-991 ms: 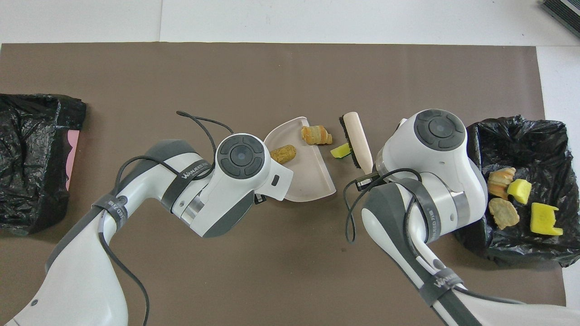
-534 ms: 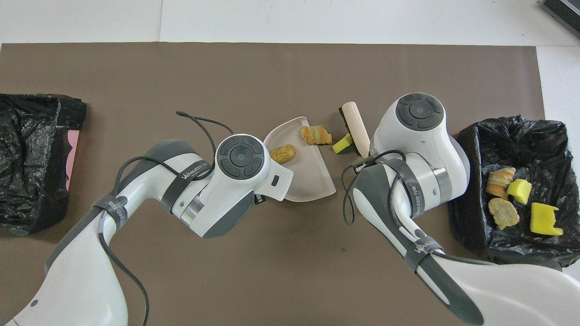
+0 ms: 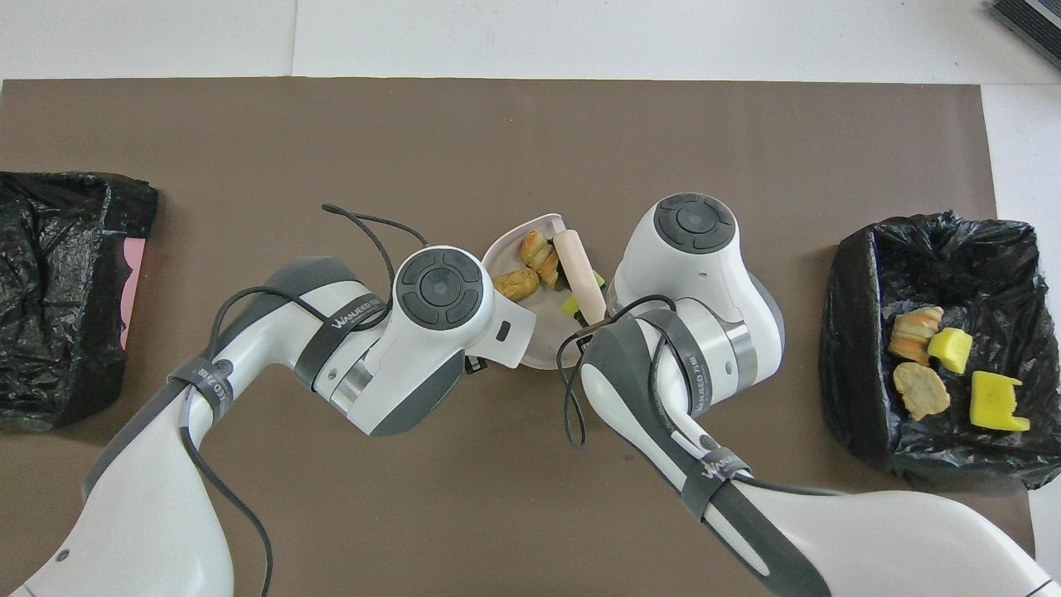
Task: Sweep and dump trash in bin
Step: 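Sweep the last crust into the dustpan with the right gripper, then carry the loaded dustpan to the bin farthest from the right arm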
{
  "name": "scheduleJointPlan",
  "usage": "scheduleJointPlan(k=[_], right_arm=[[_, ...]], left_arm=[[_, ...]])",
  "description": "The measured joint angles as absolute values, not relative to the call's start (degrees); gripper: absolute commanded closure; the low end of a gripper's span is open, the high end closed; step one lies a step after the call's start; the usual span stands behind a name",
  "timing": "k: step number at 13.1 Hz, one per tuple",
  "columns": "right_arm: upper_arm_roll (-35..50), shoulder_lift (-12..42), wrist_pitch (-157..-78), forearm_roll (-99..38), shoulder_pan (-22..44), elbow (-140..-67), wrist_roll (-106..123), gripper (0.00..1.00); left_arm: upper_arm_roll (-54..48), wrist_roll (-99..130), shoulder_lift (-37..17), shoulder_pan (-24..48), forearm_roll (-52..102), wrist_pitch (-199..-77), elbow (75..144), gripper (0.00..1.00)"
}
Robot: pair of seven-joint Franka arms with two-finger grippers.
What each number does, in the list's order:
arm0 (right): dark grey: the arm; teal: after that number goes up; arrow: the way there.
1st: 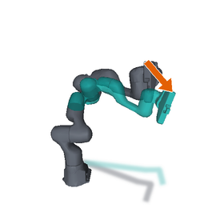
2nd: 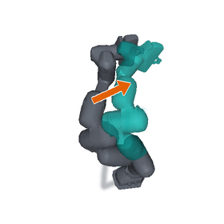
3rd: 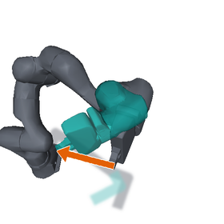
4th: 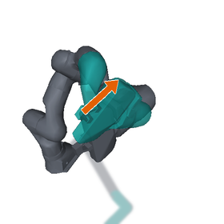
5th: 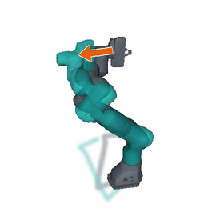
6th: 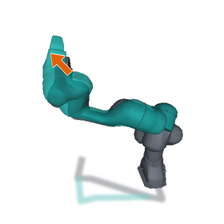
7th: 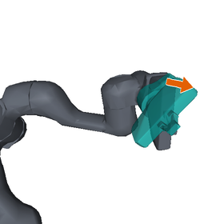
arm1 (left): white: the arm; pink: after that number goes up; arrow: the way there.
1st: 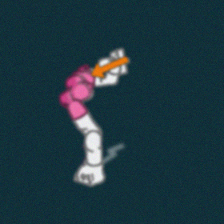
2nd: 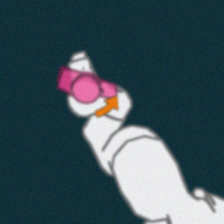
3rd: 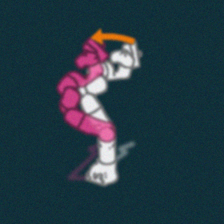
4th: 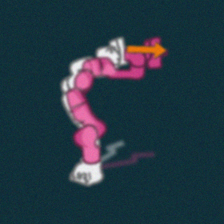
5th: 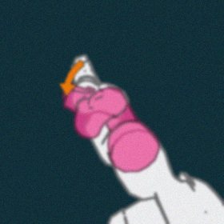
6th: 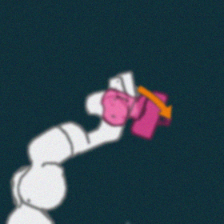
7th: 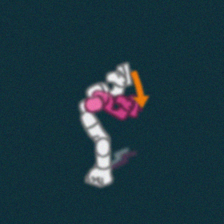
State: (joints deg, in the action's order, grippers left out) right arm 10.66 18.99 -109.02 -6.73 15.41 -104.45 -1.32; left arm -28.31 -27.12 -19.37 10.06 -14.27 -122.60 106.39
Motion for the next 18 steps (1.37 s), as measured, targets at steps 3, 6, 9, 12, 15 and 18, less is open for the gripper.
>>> scheduleJointPlan(k=[3, 6, 9, 12, 15, 18], right_arm=[[11.54, 17.01, -103.01, -9.94, 15.43, -104.19, 0.17, 1.0], [11.54, 12.3, -93.79, -10.61, 15.41, -104.31, -0.68, 1.0], [11.55, 8.14, -91.14, -10.61, 15.42, -107.46, -0.68, 1.0], [11.54, 7.67, -94.65, -10.61, 15.41, -109.55, -0.7, 1.0], [11.37, 7.02, -94.66, -10.57, 15.05, -109.36, -4.53, 1.0], [11.23, 4.95, -92.6, -9.64, 14.57, -108.92, -11.48, 1.0]], left_arm=[[-28.31, -27.32, -19.37, 10.02, -14.24, -122.68, 106.43, 1.0], [-28.26, -28.49, -19.37, 9.98, -14.24, -122.85, 106.44, 1.0], [-28.2, -30.5, -19.37, 9.62, -14.24, -122.92, 106.45, 1.0], [-28.07, -32.27, -19.36, 9.44, -14.24, -122.92, 106.46, 1.0], [-27.28, -37.96, -18.61, 8.37, -14.25, -122.67, 106.47, 1.0], [-24.65, -45.37, -16.42, 7.3, -14.22, -120.9, 106.52, 1.0]])
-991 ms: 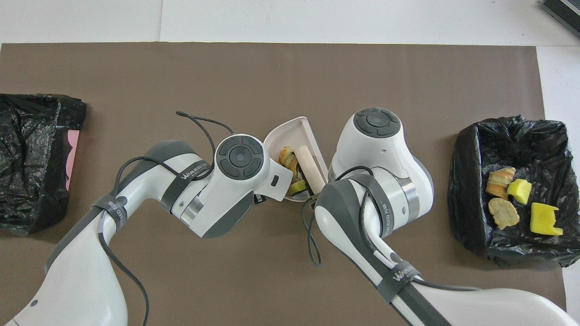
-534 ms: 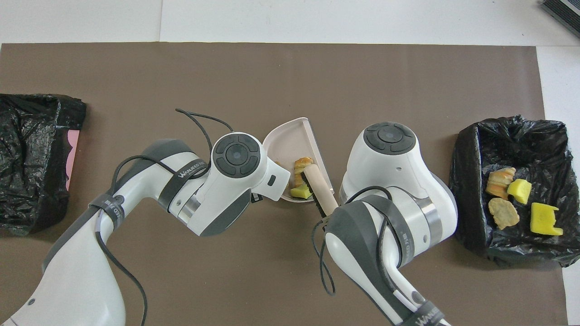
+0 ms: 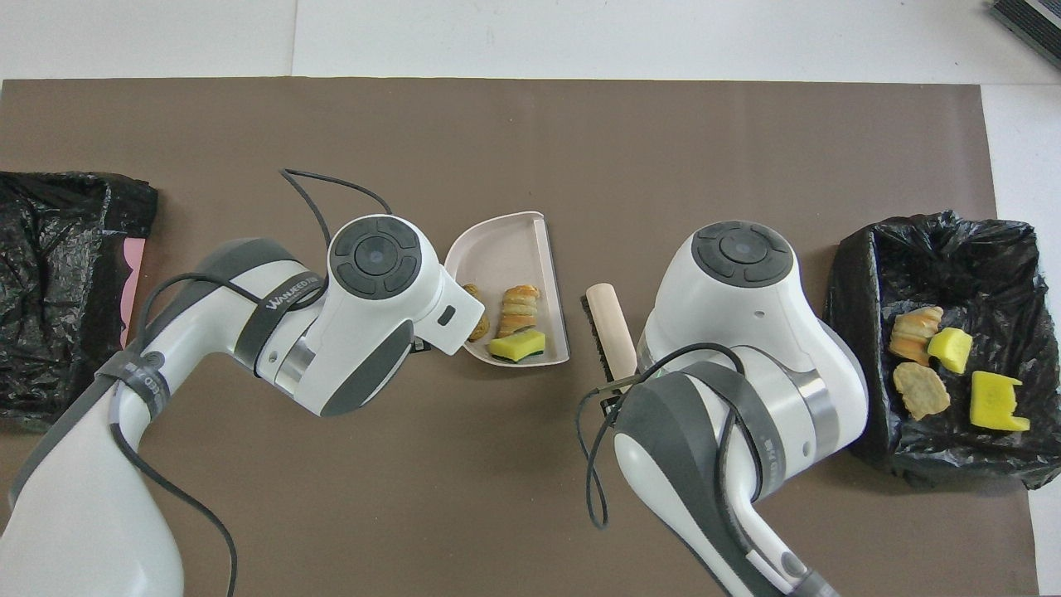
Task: Sweep and dump trash in bin
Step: 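Carry the loaded dustpan to the bin farthest from the right arm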
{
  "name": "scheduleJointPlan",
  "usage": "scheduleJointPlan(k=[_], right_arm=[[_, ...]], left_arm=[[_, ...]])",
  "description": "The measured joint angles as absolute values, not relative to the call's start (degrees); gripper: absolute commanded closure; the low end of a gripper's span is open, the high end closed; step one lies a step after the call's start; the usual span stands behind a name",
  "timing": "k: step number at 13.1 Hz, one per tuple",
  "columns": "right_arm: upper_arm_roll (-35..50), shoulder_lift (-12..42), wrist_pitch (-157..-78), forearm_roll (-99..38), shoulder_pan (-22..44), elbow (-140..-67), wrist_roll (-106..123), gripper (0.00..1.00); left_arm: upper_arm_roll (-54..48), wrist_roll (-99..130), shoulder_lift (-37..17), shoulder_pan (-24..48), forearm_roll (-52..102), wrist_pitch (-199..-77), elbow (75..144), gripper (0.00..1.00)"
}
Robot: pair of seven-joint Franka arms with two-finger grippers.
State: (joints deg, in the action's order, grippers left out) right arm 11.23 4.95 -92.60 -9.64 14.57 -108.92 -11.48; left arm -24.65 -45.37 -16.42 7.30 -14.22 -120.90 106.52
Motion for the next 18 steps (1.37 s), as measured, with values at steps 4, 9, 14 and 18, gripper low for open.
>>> scheduleJointPlan(k=[4, 9, 14, 18], right_arm=[[11.61, 3.55, -93.3, -9.54, 18.25, -108.82, -23.16, 1.0], [12.0, 3.24, -97.53, -10.21, 28.3, -110.73, -34.8, 1.0], [12.11, 5.97, -105.6, -11.49, 35.14, -112.17, -41.06, 1.0], [12.1, 10.51, -109.96, -11.68, 39.18, -112.62, -44.01, 1.0]], left_arm=[[-17.81, -59.01, -11.33, 7.0, -10.27, -116.16, 106.51, 1.0], [-2.32, -80.7, -1.95, 6.56, -3.33, -109.06, 106.5, 1.0], [16.98, -93.74, 1.26, 6.32, 1.63, -102.09, 104.41, 1.0], [30.16, -100.14, 1.17, 6.24, 1.32, -102.57, 101.58, 1.0]])
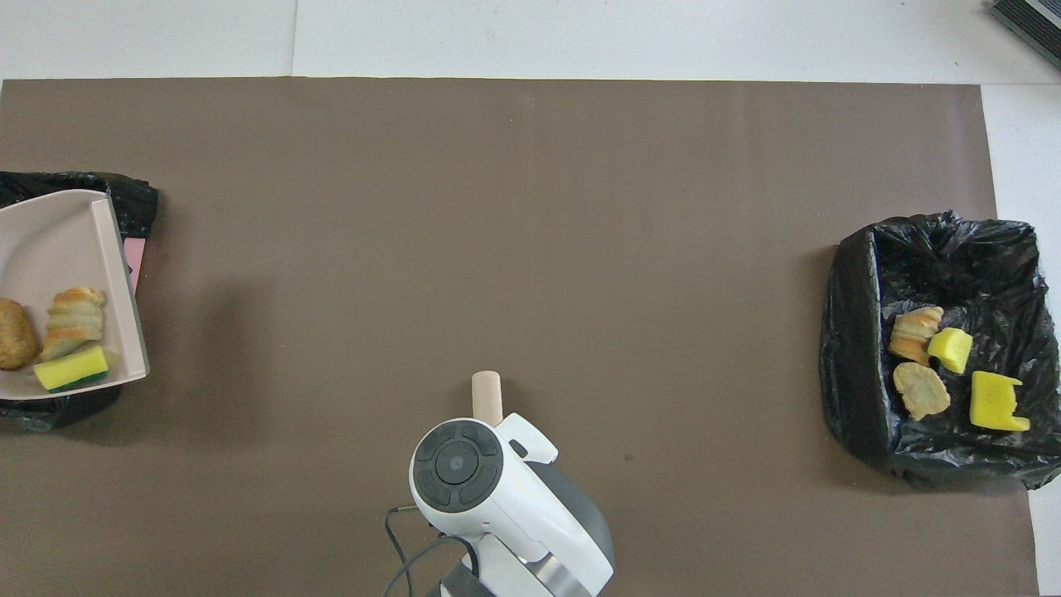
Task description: Sweep and dump trash in bin
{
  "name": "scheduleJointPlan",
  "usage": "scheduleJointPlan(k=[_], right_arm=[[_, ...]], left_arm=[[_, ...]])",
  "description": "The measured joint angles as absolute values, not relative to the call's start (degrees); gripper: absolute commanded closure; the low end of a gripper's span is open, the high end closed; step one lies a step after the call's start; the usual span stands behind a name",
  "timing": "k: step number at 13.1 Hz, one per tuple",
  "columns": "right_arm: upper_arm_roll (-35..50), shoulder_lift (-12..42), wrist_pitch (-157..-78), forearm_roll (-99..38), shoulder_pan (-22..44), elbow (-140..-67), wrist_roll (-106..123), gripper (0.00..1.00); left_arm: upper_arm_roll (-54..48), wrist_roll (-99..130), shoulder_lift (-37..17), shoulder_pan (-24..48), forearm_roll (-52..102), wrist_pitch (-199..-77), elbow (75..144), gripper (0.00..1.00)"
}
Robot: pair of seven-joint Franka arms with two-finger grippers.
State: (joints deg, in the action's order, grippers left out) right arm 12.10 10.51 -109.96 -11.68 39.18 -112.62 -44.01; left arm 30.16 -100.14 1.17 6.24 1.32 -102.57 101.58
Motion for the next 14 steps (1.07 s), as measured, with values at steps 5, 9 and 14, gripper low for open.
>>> scheduleJointPlan(k=[5, 9, 14], right_arm=[[11.99, 13.97, -117.27, -11.73, 42.5, -113.4, -47.79, 0.0], [11.32, 13.08, -115.03, -11.7, 41.46, -110.26, -47.79, 0.0], [11.19, 11.23, -111.92, -11.33, 37.25, -106.44, -47.1, 0.0]], left_arm=[[37.62, -109.13, -4.94, 4.13, -6.12, -112.64, 94.91, 1.0], [37.2, -108.39, -10.68, 3.1, -18.5, -118.4, 90.89, 1.0], [36.06, -97.56, -12.49, 5.97, -32.0, -118.65, 91.27, 1.0]])
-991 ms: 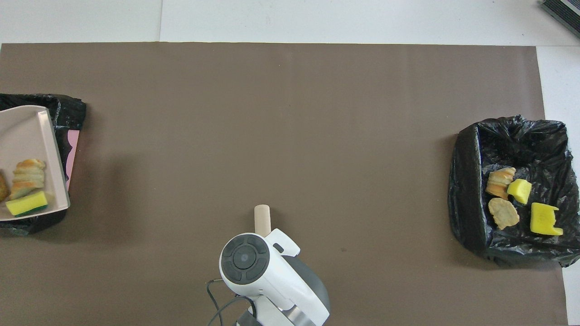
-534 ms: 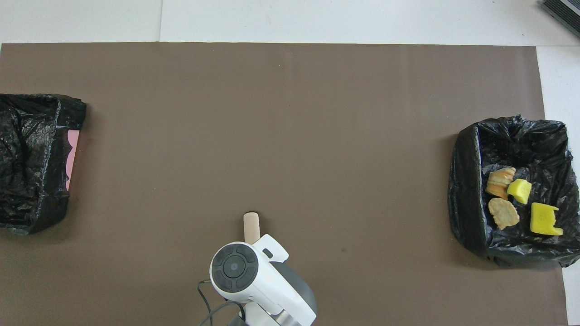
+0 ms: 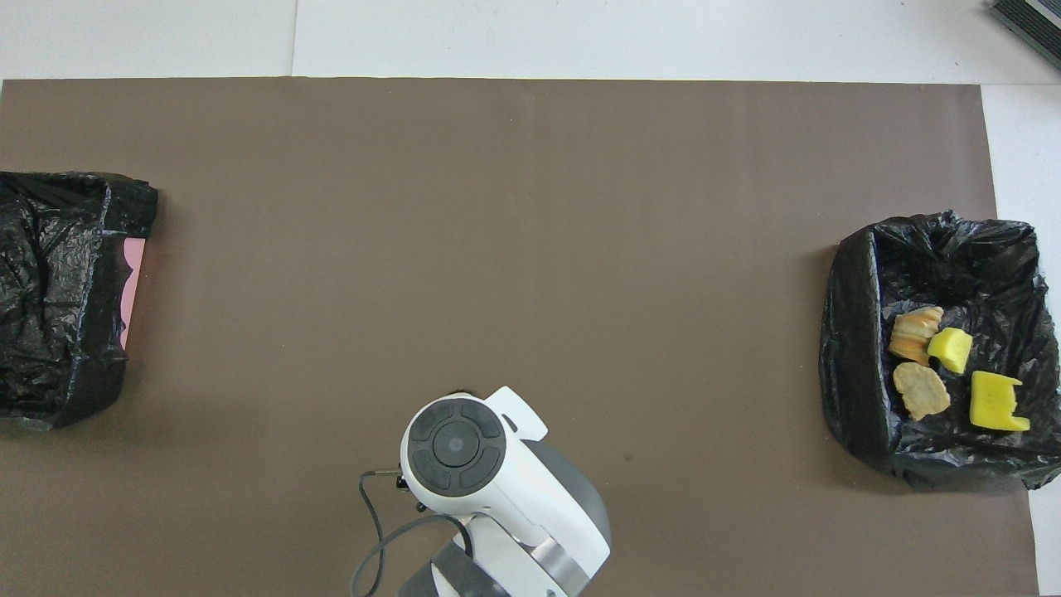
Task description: Sweep and dump trash in bin
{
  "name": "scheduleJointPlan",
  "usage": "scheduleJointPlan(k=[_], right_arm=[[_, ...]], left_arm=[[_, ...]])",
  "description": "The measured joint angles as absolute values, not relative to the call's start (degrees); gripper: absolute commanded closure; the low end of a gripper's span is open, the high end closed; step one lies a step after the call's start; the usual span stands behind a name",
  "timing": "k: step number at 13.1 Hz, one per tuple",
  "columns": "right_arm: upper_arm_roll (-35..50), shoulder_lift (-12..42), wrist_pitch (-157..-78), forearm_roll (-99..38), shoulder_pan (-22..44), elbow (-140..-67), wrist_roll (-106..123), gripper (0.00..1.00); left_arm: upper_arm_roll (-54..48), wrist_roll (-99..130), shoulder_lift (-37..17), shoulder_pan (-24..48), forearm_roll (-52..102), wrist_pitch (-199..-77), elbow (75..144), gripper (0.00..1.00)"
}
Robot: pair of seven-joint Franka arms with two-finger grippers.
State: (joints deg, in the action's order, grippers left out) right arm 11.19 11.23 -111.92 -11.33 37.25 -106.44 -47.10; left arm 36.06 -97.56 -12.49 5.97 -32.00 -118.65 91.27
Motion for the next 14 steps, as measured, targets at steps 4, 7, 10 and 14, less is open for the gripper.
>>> scheduleJointPlan(k=[4, 7, 10, 14], right_arm=[[10.95, 8.19, -105.04, -11.28, 30.09, -102.41, -37.66, 0.0], [10.72, 6.81, -98.76, -9.21, 24.28, -97.49, -29.11, 0.0], [10.7, 6.32, -94.89, -6.13, 19.73, -92.0, -22.53, 0.0], [10.58, 6.22, -91.06, -4.46, 11.72, -88.01, -9.06, 0.0]], left_arm=[[35.33, -94.21, -12.54, 6.47, -40.62, -116.99, 91.26, 1.0], [31.77, -91.0, -11.62, 6.72, -45.05, -112.52, 90.8, 1.0], [26.94, -87.77, -7.8, 6.97, -43.49, -104.43, 90.65, 1.0], [19.64, -76.87, -5.33, 7.17, -31.15, -97.11, 91.87, 1.0]])
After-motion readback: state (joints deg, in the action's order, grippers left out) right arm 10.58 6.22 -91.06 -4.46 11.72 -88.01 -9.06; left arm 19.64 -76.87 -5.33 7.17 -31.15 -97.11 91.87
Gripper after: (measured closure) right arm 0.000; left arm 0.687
